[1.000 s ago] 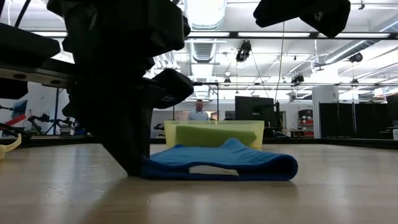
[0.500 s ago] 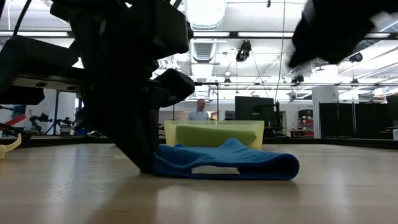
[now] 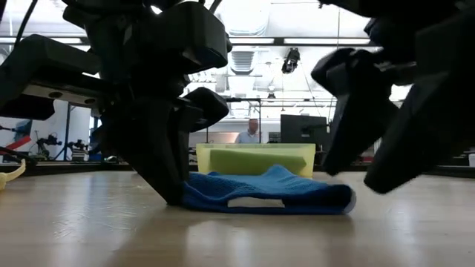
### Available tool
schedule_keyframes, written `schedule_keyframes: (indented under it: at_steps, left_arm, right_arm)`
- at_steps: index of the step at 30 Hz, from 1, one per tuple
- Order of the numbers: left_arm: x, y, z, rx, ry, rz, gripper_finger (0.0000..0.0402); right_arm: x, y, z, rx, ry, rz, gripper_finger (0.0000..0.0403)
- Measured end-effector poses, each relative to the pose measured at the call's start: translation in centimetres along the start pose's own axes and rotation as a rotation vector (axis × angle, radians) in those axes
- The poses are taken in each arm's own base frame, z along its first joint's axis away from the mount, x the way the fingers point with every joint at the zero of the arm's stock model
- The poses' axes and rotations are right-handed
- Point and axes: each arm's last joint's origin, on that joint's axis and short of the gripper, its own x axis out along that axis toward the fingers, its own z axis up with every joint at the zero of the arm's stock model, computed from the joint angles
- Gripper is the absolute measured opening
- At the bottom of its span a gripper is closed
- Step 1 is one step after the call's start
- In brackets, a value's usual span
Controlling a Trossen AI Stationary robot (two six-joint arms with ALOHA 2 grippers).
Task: Fold microfiber towels
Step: Fold the blue towel
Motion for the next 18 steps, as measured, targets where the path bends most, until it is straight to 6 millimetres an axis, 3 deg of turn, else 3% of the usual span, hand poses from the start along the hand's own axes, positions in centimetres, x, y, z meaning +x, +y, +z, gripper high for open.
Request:
schedule_keyframes:
  at_steps: [18]
  left_arm:
    - [0.0,0.1,0.0,-0.028,-0.007,-0.015,0.0]
  right_arm:
    - [1.8,-2.1,-0.4,-0.092,0.115,0.097,0.0169]
